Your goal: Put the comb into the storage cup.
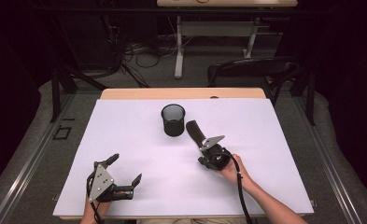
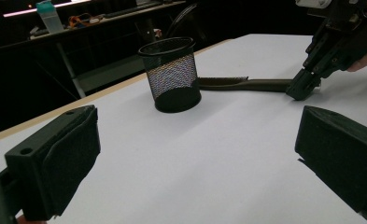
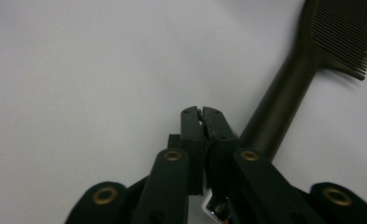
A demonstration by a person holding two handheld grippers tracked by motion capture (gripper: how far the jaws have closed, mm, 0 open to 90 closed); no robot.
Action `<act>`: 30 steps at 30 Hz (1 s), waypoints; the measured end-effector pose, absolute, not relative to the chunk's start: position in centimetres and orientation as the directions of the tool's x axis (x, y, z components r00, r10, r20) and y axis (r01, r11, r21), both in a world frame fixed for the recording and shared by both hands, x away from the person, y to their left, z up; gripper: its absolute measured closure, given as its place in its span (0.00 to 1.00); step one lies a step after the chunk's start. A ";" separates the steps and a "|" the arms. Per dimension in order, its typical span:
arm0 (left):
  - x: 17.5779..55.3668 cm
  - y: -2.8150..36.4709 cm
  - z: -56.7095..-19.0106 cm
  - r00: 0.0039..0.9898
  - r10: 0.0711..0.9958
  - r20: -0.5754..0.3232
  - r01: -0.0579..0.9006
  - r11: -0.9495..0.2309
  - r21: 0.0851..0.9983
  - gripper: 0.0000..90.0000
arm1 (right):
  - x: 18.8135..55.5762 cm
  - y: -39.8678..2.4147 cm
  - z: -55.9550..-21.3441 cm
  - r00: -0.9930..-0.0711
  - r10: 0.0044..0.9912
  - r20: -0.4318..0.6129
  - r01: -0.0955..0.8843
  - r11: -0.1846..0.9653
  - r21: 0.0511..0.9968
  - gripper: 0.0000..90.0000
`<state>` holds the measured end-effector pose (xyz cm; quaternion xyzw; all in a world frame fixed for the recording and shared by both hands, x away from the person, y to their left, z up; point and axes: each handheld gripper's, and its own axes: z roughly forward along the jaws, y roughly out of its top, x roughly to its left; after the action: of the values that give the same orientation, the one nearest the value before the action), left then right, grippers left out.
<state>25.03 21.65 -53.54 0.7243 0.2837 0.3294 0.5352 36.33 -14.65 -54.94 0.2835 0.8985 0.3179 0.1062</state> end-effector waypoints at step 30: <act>25.6 21.2 -53.5 0.636 0.752 0.175 0.052 -0.268 0.962 0.00 | 34.6 -18.8 -51.1 -0.771 0.630 0.094 0.527 0.549 0.649 0.17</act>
<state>25.58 21.19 -53.55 0.7267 0.2765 0.3252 0.5382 34.59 -18.83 -51.14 0.3297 0.8767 0.3421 0.0751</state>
